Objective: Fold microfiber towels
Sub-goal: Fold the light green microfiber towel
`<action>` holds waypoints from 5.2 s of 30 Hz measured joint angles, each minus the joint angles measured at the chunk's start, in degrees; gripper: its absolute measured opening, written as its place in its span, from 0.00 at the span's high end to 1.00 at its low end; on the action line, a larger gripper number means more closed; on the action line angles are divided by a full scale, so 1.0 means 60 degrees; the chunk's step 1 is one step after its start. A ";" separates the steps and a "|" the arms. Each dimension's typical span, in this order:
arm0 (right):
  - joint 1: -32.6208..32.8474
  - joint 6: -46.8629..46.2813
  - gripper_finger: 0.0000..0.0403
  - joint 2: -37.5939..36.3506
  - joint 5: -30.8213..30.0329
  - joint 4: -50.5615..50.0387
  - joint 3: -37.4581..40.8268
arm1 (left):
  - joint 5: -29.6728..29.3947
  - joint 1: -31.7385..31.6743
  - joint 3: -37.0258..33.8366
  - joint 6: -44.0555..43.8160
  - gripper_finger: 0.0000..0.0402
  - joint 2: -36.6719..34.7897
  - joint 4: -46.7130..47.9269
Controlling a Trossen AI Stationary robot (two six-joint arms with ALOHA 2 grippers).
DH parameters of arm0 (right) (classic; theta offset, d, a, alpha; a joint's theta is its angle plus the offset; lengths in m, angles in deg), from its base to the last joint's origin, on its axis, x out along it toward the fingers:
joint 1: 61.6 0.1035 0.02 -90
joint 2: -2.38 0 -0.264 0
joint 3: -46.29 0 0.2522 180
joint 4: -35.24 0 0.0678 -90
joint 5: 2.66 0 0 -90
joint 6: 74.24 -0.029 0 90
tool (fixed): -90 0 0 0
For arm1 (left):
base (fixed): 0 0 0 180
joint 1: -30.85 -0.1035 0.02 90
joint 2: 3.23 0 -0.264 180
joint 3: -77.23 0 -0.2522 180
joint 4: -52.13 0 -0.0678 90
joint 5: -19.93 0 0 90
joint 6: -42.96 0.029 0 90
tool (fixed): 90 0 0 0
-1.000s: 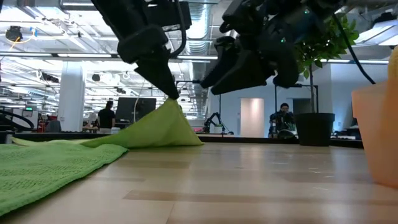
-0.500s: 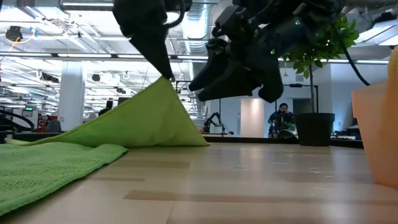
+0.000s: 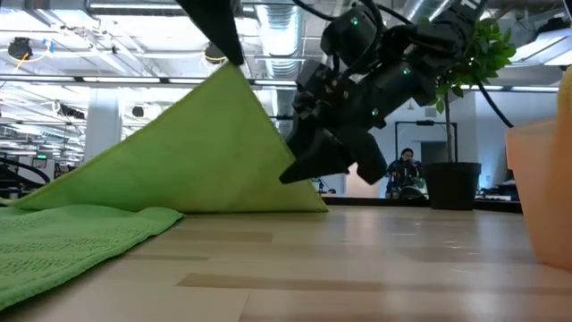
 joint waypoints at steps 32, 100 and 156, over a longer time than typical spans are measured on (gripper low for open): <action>0.0008 -0.1048 0.44 -0.0015 -0.1035 -0.1703 0.0002 | -0.0950 0.0803 0.1894 -0.3308 1.00 0.0004 0.5429; -0.2055 -0.2713 0.99 -0.5569 -0.7257 -0.5970 0.0000 | -0.6948 -0.4153 -0.0647 0.0966 1.00 -0.0306 0.0525; 0.2017 -0.8932 0.98 -0.1415 -0.3494 -0.9293 0.0006 | 0.0194 -0.1981 -0.3527 -0.0579 1.00 0.0131 -0.2021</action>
